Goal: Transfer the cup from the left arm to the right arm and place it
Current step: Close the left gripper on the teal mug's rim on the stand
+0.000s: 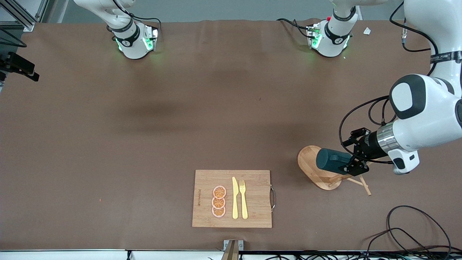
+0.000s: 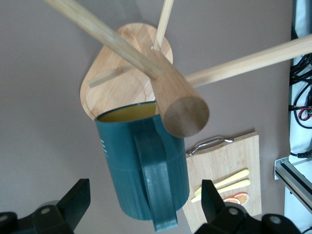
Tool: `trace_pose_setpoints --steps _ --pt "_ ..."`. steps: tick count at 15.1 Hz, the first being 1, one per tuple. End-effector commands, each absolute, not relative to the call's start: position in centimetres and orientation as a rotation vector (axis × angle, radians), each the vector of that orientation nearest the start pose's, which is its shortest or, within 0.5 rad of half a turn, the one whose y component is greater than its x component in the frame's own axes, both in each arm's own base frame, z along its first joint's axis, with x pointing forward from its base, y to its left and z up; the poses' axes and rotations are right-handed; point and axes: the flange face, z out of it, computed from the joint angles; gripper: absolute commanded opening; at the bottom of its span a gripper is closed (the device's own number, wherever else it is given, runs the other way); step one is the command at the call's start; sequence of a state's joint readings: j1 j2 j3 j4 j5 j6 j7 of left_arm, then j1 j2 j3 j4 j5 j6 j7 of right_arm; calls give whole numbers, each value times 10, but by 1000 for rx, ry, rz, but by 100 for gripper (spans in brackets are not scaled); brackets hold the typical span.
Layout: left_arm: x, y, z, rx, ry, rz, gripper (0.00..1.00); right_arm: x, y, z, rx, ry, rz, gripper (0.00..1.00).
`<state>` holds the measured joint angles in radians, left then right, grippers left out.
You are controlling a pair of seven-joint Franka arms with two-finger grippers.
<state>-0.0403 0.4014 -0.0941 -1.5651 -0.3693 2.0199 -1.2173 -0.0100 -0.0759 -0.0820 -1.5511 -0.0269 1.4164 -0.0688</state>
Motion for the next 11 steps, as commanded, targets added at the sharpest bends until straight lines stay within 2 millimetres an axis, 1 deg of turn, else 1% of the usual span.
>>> trace_pose_setpoints --steps 1,4,11 --pt "681 -101 420 -2790 -2082 357 100 506 -54 663 -3168 49 99 100" --pt "684 -102 403 -2771 -2078 386 100 506 -54 663 -3168 46 99 100" --pt "685 -102 384 -2748 -2074 419 100 506 -54 663 -3168 46 101 100"
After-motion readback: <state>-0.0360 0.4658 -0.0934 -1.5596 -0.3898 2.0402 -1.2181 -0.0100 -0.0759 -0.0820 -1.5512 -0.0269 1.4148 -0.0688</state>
